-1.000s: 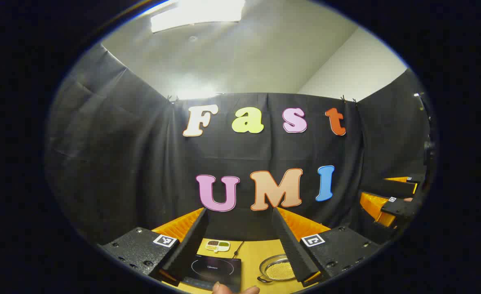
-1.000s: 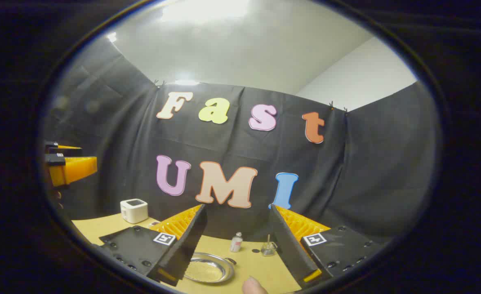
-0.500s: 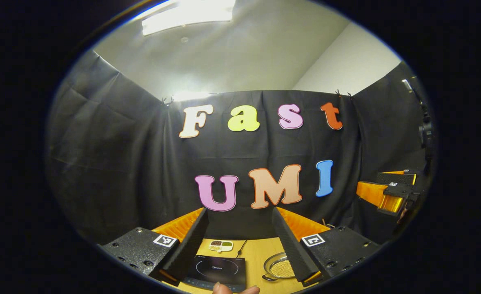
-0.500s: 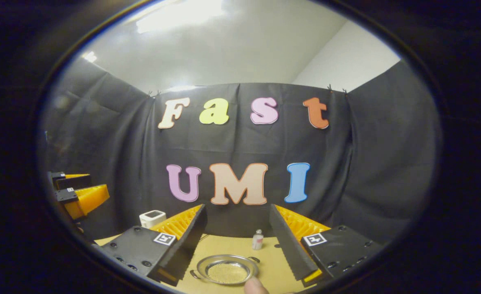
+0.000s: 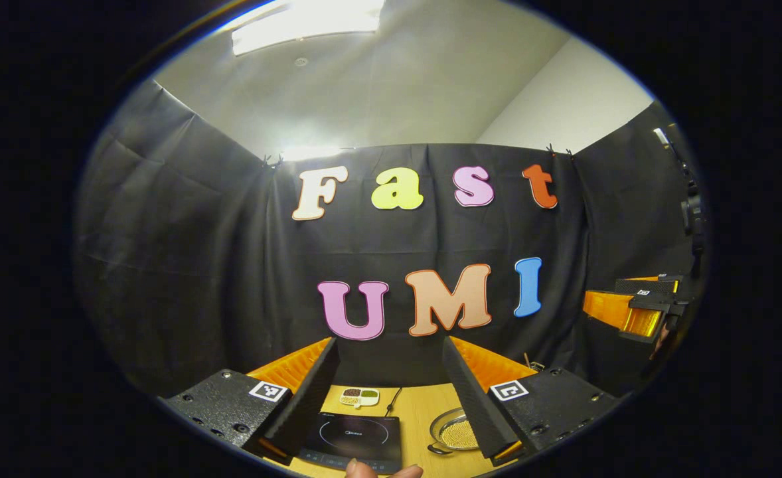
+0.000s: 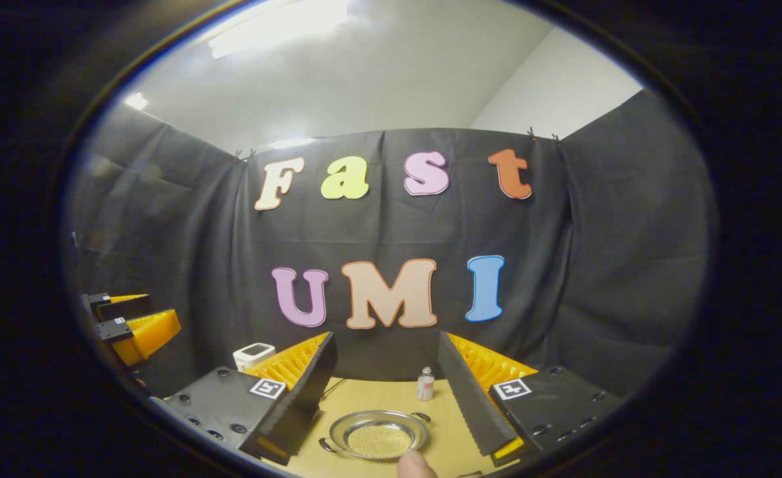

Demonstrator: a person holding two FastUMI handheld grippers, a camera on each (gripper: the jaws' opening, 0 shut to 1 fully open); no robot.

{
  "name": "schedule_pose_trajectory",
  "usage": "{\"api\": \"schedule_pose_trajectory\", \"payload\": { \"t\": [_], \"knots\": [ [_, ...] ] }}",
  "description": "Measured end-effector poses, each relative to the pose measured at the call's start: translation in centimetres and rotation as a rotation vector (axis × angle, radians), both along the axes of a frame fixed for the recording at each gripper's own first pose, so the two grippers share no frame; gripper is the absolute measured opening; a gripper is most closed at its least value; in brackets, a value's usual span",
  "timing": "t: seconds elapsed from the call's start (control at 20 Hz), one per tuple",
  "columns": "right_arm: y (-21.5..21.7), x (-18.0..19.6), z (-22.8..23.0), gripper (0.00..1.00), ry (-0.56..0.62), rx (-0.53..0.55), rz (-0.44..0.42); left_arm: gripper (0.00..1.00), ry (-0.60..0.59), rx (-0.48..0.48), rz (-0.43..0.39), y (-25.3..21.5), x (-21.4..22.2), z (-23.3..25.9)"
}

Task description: First push the handle of the pot to place it horizontally, then grasp the pot with both hands and set it on the induction cooktop.

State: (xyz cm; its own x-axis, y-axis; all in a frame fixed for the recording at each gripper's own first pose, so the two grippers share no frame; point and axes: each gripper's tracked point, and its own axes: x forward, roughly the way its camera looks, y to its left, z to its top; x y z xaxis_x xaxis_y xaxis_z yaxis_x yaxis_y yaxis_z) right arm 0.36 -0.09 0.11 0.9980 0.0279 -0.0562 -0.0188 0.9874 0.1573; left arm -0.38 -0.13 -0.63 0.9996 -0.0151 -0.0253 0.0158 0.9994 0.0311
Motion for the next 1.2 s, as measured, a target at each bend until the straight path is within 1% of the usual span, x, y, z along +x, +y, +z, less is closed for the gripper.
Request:
{"api": "schedule_pose_trajectory", "payload": {
  "t": [0.05,0.1,0.15,0.2,0.25,0.3,0.45,0.5,0.55,0.7,0.75,0.85,0.9,0.95,1.0,1.05,1.1,1.15,1.2],
  "knots": [
    [0.0,0.0,0.1,0.98,-0.002,-0.003,0.0,0.92,0.003,-0.003,0.0,-0.1,0.0,-0.1],
    [0.2,0.0,0.0,0.98,-0.003,-0.006,0.0,0.95,0.003,-0.009,0.002,0.0,0.0,0.0],
    [0.2,0.0,0.0,0.98,-0.001,-0.008,0.0,0.92,0.006,-0.011,0.002,0.1,0.0,-0.2],
    [0.3,-0.1,-0.2,0.98,0.0,-0.009,0.0,0.95,0.008,-0.012,0.004,0.2,0.0,-0.3],
    [0.3,-0.1,-0.2,0.98,0.0,-0.01,0.0,0.95,0.007,-0.012,0.005,0.3,0.0,-0.2],
    [0.3,-0.2,-0.1,0.98,-0.002,-0.011,-0.002,0.92,0.006,-0.012,0.006,0.3,-0.1,-0.1],
    [0.3,-0.4,-0.1,0.98,-0.001,-0.012,-0.004,0.92,0.013,-0.011,0.002,0.2,-0.3,-0.3],
    [0.4,-0.3,-0.3,0.98,0.0,-0.012,-0.003,0.95,0.01,-0.013,0.003,0.2,-0.4,-0.3],
    [0.4,-0.5,-0.3,0.98,0.0,-0.014,-0.003,0.92,0.008,-0.015,0.004,0.4,-0.4,-0.3],
    [0.8,-0.6,-0.8,0.98,0.009,-0.025,0.0,0.92,0.013,-0.016,0.005,0.6,-0.6,-0.5],
    [1.0,-0.7,-1.1,0.98,0.015,-0.028,0.002,0.95,0.019,-0.017,0.006,0.7,-0.7,-0.9],
    [1.4,-0.7,-1.7,0.98,0.029,-0.035,0.006,0.95,0.03,-0.023,0.013,1.3,-0.9,-1.3],
    [1.7,-0.8,-2.0,0.98,0.033,-0.037,0.008,0.92,0.031,-0.026,0.018,1.7,-0.9,-1.3],
    [2.1,-0.8,-2.3,0.98,0.042,-0.039,0.012,0.92,0.031,-0.027,0.021,2.0,-1.0,-1.3],
    [2.3,-1.0,-2.9,0.96,0.054,-0.042,0.009,0.95,0.033,-0.025,0.023,2.4,-1.0,-1.4],
    [2.6,-0.9,-3.2,0.87,0.066,-0.043,0.009,0.92,0.033,-0.025,0.025,2.9,-1.1,-1.6],
    [3.1,-0.9,-3.8,0.84,0.079,-0.042,0.009,0.95,0.038,-0.025,0.026,3.3,-1.2,-1.8],
    [3.6,-0.8,-4.3,0.74,0.097,-0.04,0.009,0.95,0.04,-0.024,0.025,3.8,-1.2,-2.1],
    [4.1,-0.9,-5.0,0.67,0.115,-0.043,0.009,0.92,0.041,-0.022,0.022,4.2,-1.4,-2.2]
  ]
}}
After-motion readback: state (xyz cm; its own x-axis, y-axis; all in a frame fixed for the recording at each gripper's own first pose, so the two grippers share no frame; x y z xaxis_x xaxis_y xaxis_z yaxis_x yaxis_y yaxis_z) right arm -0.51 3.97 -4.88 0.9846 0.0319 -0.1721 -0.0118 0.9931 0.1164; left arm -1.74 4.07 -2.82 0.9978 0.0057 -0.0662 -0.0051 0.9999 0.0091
